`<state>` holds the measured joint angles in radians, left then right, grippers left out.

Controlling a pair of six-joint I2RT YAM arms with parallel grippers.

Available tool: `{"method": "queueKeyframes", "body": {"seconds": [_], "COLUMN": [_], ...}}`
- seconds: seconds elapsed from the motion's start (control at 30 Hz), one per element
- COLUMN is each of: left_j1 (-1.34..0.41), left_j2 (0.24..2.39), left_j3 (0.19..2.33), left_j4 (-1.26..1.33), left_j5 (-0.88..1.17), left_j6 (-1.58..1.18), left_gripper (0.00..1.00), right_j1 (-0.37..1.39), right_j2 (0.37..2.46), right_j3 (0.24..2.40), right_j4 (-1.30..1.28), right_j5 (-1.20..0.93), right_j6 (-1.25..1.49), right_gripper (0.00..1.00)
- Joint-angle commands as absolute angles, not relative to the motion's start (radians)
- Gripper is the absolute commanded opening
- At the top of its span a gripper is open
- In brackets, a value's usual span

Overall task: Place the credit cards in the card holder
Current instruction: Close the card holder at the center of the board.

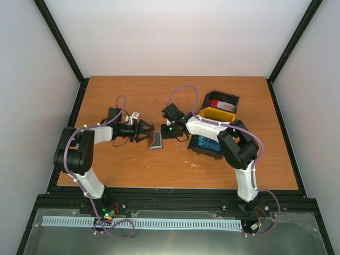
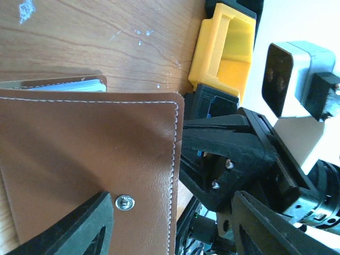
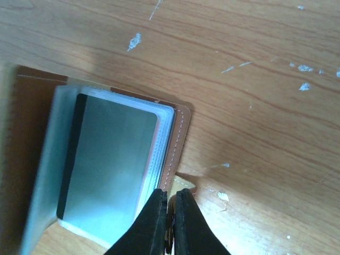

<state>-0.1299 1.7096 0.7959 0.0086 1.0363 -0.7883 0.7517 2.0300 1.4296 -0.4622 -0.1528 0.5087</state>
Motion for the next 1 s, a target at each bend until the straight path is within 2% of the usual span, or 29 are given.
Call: {"method": "queueKeyframes", "body": {"seconds": [0.0, 0.2, 0.23, 0.33, 0.47, 0.63, 0.87, 0.97], "left_j1": [-0.144, -0.153, -0.157, -0.165, -0.171, -0.176, -0.197, -0.210], "left_j2": [1.740, 1.784, 1.792, 1.819, 1.844, 1.860, 1.879, 1.895], "left_j3": [0.816, 0.817, 0.817, 0.816, 0.831, 0.853, 0.912, 0.932], "left_j4": [0.050, 0.052, 0.053, 0.050, -0.017, -0.109, -0.257, -0.289], "left_j5": [1.063, 1.030, 1.021, 1.002, 0.938, 0.857, 0.716, 0.687], "left_j6": [-0.799, -0.795, -0.794, -0.788, -0.743, -0.701, -0.663, -0.654], "left_gripper": [0.60, 0.54, 0.52, 0.37, 0.31, 0.29, 0.29, 0.28], "right_j1": [0.727, 0.716, 0.716, 0.716, 0.716, 0.716, 0.718, 0.718], "right_j2": [1.964, 1.939, 1.937, 1.929, 1.931, 1.937, 1.899, 1.898], "right_j3": [1.386, 1.348, 1.345, 1.329, 1.319, 1.321, 1.326, 1.329], "right_j4": [-0.379, -0.315, -0.304, -0.269, -0.250, -0.257, -0.340, -0.325], "right_j5": [-0.220, -0.286, -0.300, -0.330, -0.343, -0.315, -0.108, -0.127], "right_j6": [0.536, 0.552, 0.553, 0.562, 0.573, 0.576, 0.608, 0.598], "right_gripper": [0.03, 0.03, 0.03, 0.03, 0.03, 0.03, 0.03, 0.03]}}
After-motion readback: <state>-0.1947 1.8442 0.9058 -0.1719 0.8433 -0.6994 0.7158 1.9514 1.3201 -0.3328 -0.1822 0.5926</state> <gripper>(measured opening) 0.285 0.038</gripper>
